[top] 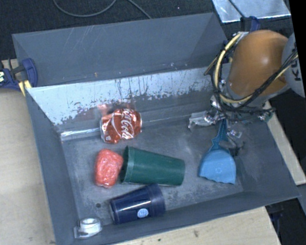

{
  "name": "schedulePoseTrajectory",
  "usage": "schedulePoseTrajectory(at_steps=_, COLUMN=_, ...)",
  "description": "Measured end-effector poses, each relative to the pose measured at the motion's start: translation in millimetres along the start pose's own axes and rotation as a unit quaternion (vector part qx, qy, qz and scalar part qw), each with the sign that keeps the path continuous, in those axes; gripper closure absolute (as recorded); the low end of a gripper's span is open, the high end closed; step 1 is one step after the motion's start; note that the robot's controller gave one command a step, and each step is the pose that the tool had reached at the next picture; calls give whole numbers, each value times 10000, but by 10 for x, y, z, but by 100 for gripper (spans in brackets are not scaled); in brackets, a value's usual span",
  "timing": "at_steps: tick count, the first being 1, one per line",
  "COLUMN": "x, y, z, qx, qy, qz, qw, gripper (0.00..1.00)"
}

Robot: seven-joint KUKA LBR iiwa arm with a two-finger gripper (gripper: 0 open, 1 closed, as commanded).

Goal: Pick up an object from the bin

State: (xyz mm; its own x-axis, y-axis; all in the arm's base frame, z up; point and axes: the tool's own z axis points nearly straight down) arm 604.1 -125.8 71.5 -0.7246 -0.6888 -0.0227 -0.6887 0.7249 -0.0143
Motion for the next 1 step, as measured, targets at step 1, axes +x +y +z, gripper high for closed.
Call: schedulePoseTrajectory(at_steps=1, x=0, y=0, z=-1, qx=0, qy=0, qz=-1, qw=10000, gripper=0)
